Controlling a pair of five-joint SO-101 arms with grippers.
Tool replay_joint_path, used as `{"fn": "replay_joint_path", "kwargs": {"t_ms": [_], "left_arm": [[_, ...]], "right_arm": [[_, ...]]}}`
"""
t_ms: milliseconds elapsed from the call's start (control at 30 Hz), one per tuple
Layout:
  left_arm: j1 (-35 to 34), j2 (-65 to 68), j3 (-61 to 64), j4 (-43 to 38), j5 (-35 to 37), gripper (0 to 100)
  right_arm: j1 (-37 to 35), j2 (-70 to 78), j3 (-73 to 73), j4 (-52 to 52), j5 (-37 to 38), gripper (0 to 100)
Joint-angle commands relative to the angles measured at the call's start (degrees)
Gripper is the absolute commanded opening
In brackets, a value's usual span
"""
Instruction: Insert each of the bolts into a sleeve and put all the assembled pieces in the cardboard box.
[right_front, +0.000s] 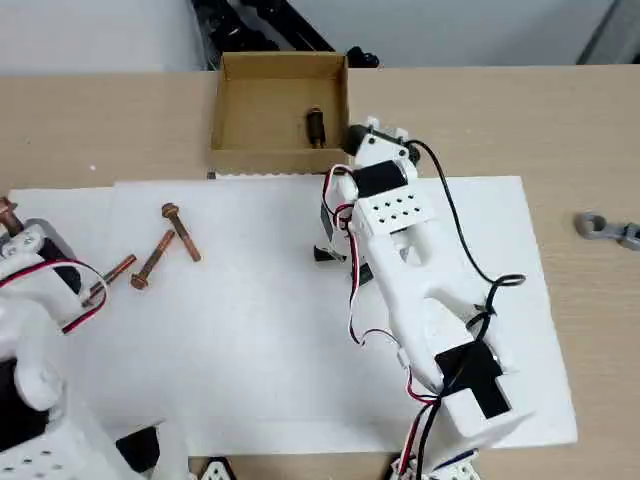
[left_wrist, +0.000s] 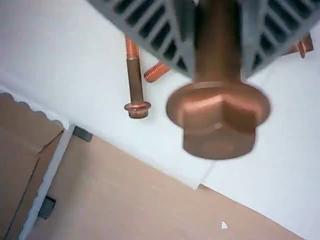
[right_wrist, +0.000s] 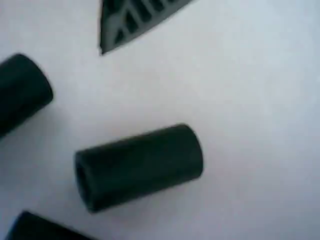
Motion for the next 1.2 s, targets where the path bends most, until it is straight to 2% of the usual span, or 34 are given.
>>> {"fn": "replay_joint_path", "kwargs": {"t_ms": [0,133,700,1167], "left_arm": [[0.4,-2.5,2.5,-3.1,-0.4,1],[0.4,-3.5,3.9,-3.5,-0.4,1],[0.4,-3.2,4.2,-3.5,-0.4,1],[0.4,-3.2,4.2,-3.5,-0.4,1]], "right_arm": [[-0.3,-0.4,1.6,-3.3,-1.2,27.4],[0.0,-0.4,5.1,-7.2,-6.5,27.4],[2.5,-0.3,20.4,-24.7,-7.0,27.4],[4.4,-0.3,20.8,-25.5,-7.0,27.4]]}}
